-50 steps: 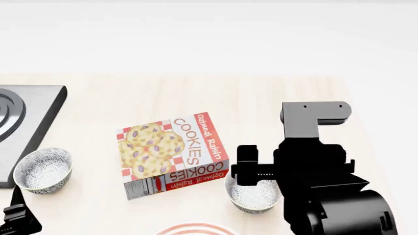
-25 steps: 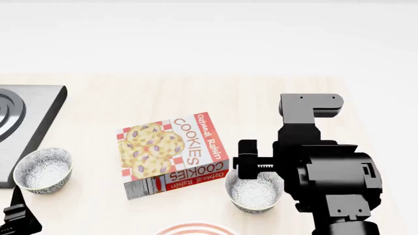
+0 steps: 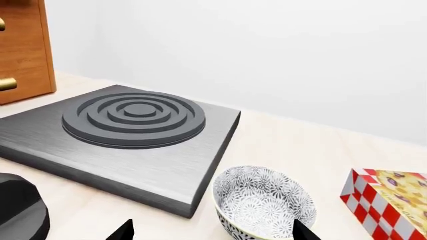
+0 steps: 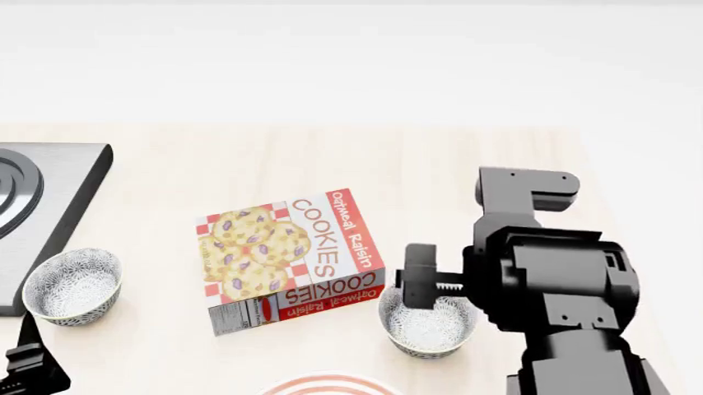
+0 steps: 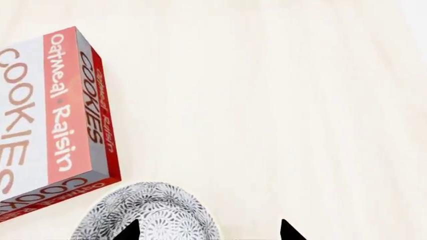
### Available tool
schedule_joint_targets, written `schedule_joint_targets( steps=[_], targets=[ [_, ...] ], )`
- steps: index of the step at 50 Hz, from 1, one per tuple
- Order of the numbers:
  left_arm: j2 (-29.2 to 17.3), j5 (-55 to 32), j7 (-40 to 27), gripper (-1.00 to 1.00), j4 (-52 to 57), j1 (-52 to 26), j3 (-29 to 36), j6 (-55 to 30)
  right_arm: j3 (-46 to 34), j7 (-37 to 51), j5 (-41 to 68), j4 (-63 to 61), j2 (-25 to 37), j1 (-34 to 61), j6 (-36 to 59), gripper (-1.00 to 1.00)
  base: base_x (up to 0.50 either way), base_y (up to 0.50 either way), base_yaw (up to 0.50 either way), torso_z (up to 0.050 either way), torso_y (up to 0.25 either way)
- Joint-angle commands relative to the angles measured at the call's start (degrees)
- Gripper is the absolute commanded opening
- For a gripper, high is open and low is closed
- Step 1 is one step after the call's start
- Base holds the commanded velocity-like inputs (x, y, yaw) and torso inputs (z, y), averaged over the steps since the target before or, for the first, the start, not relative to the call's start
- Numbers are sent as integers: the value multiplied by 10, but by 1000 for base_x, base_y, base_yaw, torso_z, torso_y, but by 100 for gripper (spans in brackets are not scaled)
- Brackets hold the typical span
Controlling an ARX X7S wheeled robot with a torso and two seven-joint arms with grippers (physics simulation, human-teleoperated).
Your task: Pick the akita bowl next to the plate and place it on the plate.
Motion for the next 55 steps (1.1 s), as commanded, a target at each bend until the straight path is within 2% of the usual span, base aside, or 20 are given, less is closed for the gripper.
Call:
schedule_joint_targets(
  steps=[1, 55],
  targets=[
    [-1, 0, -1, 100, -2, 0, 2, 3, -2, -15, -7, 78, -9, 20, -33, 100, 0, 0, 0, 0, 0],
    [-7, -7, -8, 100, -4, 0, 10, 7, 68, -55, -65, 107, -12, -17, -52, 100, 0, 0, 0, 0, 0]
  ],
)
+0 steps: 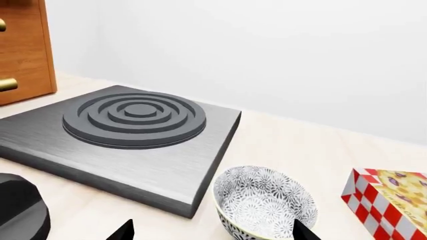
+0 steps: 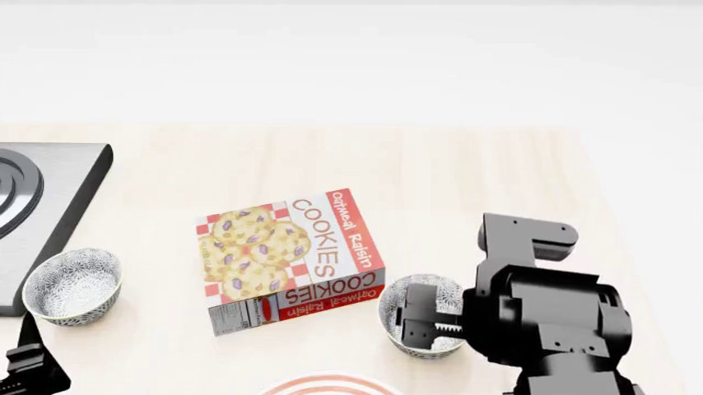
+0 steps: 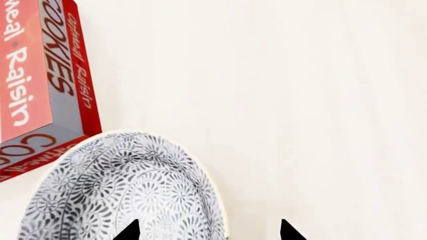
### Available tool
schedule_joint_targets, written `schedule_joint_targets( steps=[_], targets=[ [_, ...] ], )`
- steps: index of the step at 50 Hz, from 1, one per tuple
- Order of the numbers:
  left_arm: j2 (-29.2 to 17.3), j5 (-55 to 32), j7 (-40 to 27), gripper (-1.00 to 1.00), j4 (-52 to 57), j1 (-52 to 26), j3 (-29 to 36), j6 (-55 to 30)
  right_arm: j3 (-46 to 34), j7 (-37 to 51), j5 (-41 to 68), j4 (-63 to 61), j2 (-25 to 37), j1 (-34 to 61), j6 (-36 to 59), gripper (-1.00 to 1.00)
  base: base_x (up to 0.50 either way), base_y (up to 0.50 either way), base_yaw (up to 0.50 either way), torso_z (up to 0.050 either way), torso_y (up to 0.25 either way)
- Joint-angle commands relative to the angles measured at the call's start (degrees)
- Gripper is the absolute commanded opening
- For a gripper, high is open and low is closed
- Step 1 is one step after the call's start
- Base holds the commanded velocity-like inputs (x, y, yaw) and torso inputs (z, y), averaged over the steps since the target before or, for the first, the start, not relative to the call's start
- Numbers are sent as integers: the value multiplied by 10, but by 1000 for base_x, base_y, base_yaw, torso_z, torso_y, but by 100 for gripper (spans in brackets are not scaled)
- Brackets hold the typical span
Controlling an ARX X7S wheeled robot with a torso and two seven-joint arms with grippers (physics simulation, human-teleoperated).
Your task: Pick the akita bowl next to the plate and place it on the plate.
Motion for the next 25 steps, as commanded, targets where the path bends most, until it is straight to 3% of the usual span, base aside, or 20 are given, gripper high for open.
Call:
schedule_joint_targets(
  steps=[1, 14, 15, 25],
  targets=[
    [-2, -2, -2, 100, 2, 1, 2, -1, 20, -9, -20, 1, -1, -4, 2, 100, 0, 0, 0, 0, 0],
    [-2, -2, -2, 100, -4, -1, 4, 3, 45, -26, -42, 1, -3, -9, 3, 100, 0, 0, 0, 0, 0],
    [-2, -3, -3, 100, -3, -1, 4, 3, 47, -22, -44, 1, -4, -9, -2, -100, 0, 0, 0, 0, 0],
    [-3, -3, -3, 100, -6, -1, 6, 7, 53, 4, -51, -29, -4, -16, -11, -100, 0, 0, 0, 0, 0]
  ],
)
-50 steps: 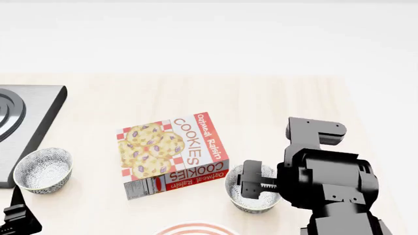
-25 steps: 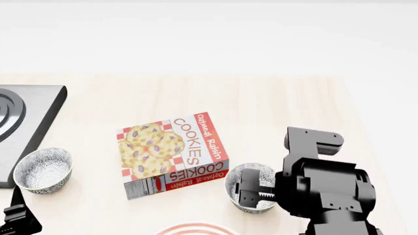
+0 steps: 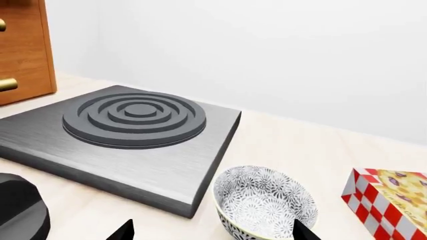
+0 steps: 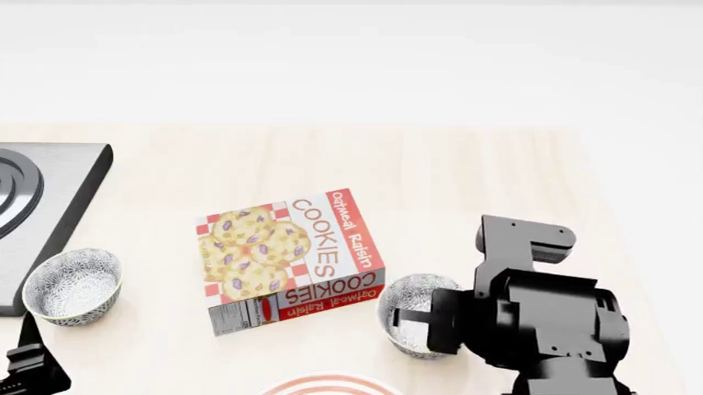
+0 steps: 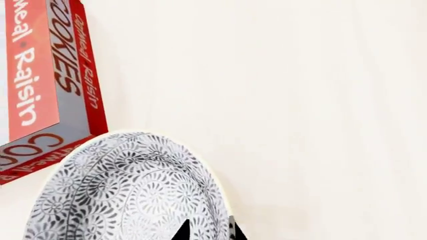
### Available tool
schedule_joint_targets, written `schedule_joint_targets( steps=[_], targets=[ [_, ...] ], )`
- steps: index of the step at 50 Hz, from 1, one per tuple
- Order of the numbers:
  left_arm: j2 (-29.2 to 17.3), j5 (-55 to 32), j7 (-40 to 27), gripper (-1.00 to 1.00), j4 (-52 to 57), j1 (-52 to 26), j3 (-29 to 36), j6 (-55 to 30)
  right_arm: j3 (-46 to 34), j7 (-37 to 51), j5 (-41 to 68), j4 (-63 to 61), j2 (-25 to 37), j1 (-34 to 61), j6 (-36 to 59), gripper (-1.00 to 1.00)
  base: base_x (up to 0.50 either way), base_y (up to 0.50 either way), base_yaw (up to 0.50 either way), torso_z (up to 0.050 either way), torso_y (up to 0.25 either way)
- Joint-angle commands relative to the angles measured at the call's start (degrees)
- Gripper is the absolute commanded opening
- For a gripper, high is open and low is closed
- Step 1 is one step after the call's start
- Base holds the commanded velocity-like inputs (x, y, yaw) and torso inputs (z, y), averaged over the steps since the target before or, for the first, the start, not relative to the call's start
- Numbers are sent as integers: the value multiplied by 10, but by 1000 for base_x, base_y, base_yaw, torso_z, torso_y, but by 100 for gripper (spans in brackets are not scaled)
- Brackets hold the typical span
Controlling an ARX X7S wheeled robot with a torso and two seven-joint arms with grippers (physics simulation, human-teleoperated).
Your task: Pick the akita bowl next to the plate and place it on the plate.
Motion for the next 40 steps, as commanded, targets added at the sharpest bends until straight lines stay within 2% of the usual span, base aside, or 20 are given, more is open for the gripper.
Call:
schedule_joint_targets(
  steps=[1, 11, 20, 40],
  targets=[
    [0, 2, -1, 100, -5, 0, 3, 6, 15, 22, -8, -34, 1, -11, -3, -100, 0, 0, 0, 0, 0],
    [-2, 0, -3, 100, 0, 1, 4, 3, 26, 72, 3, -229, 17, -84, 60, -100, 0, 0, 0, 0, 0],
    [-3, -2, -4, 100, 0, 1, 5, 3, 32, 94, 27, -454, 33, -142, 158, -100, 0, 0, 0, 0, 0],
    [-6, -4, -7, 100, 1, 1, 8, 3, 81, 153, 68, -674, 30, -155, 304, -100, 0, 0, 0, 0, 0]
  ],
)
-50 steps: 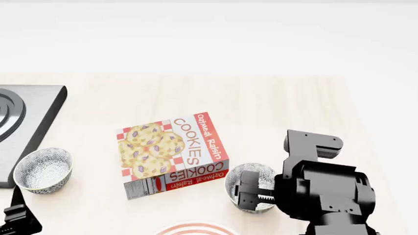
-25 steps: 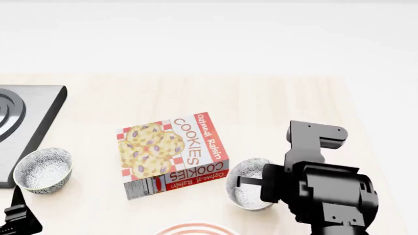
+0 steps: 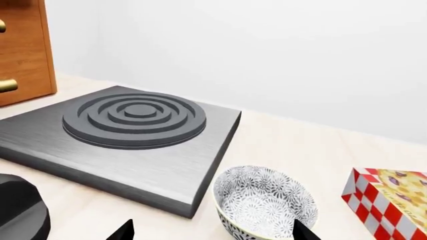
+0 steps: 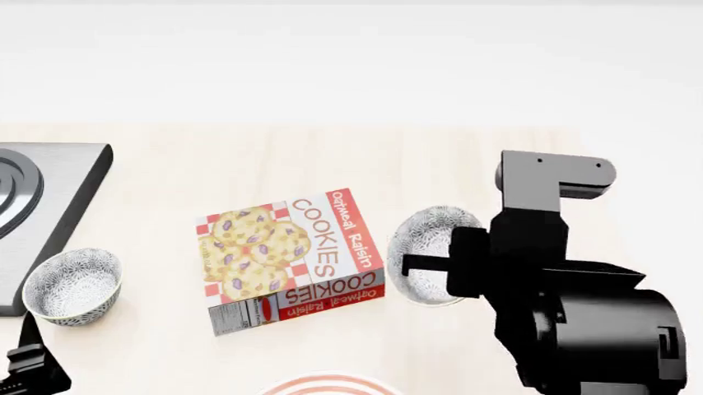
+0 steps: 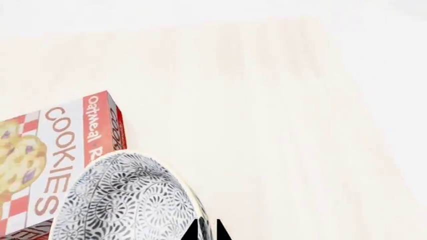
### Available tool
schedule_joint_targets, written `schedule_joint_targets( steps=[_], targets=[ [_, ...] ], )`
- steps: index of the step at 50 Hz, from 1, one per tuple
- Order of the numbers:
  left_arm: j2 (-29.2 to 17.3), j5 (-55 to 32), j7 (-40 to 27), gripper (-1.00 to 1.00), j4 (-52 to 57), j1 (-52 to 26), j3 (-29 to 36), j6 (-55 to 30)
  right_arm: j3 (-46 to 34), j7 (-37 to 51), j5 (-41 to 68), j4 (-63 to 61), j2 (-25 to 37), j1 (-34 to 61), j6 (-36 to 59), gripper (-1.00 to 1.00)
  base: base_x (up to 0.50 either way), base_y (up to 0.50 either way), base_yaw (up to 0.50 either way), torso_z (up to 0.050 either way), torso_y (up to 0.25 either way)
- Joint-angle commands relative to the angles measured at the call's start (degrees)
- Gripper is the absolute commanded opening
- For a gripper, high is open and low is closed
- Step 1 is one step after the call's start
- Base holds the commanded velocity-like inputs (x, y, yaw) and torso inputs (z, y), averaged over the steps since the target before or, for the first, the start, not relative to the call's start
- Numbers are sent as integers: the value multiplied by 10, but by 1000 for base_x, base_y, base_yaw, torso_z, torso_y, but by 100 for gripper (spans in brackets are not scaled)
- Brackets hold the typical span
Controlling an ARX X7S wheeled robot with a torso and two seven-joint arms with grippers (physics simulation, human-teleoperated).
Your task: Pick the akita bowl next to the plate and place it on the plate.
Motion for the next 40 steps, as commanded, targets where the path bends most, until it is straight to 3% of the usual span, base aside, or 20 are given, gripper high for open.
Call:
schedule_joint_targets(
  steps=[1, 12, 18, 27, 40],
  targets=[
    [-1, -1, -2, 100, 1, 0, 2, 0, 25, 29, 26, -132, -2, -9, 90, -100, 0, 0, 0, 0, 0],
    [-2, -1, -4, 100, 0, 0, 4, 1, 48, 58, 86, -234, -7, -17, 197, -100, 0, 0, 0, 0, 0],
    [-3, -3, -4, 100, 4, 2, 4, 0, 51, 240, 346, -235, 36, -24, 197, -100, 0, 0, 0, 0, 0],
    [-4, -4, -4, 100, 2, 2, 5, 2, 45, 340, 515, -228, 60, -39, 193, -100, 0, 0, 0, 0, 1],
    [-4, -7, -3, 100, -3, 1, 6, 6, 30, 365, 610, -227, 69, -69, 173, -100, 0, 0, 0, 0, 0]
  ],
)
